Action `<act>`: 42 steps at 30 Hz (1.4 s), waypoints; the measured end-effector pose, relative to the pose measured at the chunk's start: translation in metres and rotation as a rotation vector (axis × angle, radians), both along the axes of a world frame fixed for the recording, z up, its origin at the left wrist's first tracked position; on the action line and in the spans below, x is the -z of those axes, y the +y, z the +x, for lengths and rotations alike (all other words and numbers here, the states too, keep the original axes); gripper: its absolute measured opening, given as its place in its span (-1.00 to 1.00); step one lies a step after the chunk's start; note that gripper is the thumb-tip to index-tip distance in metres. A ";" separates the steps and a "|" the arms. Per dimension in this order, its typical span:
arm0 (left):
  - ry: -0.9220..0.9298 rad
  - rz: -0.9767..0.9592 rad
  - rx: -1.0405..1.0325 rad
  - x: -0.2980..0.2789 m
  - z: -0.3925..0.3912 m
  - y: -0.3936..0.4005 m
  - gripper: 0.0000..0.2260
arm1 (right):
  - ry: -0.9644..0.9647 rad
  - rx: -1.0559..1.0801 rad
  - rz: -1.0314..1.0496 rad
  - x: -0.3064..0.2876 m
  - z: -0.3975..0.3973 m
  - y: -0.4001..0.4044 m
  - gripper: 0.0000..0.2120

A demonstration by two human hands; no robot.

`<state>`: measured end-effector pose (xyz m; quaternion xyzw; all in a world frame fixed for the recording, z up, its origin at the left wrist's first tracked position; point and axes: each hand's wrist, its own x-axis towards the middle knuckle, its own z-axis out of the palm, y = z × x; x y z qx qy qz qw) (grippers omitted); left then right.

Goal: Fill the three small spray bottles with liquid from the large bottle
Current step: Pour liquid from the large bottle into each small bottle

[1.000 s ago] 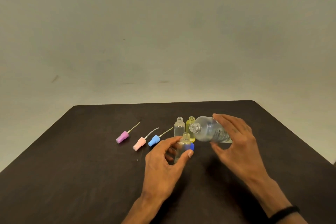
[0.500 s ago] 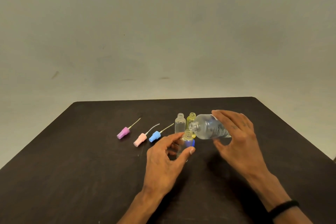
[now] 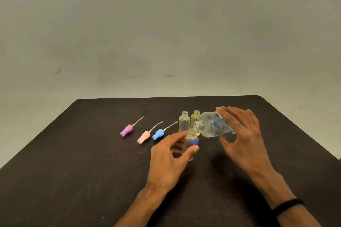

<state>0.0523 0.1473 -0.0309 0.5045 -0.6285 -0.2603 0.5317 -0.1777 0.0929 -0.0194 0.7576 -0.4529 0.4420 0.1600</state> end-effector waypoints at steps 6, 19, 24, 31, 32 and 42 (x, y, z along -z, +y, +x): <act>0.013 0.002 0.012 0.001 0.000 -0.002 -0.51 | 0.007 -0.005 0.004 0.002 -0.002 -0.002 -0.01; 0.031 0.010 0.036 0.000 0.000 -0.001 -0.53 | 0.014 0.003 0.006 0.001 -0.004 -0.003 -0.01; 0.030 0.010 0.036 0.002 0.000 -0.002 -0.51 | 0.023 0.008 0.007 -0.002 -0.004 0.000 -0.05; 0.038 0.018 0.047 0.001 0.000 -0.002 -0.53 | 0.033 0.018 0.008 -0.003 -0.003 0.000 -0.10; 0.035 0.015 0.048 0.001 0.000 -0.001 -0.53 | 0.036 0.018 0.009 -0.003 -0.003 0.000 -0.09; 0.026 0.025 0.045 0.003 0.001 -0.003 -0.50 | 0.049 0.014 0.001 -0.003 -0.004 -0.001 -0.03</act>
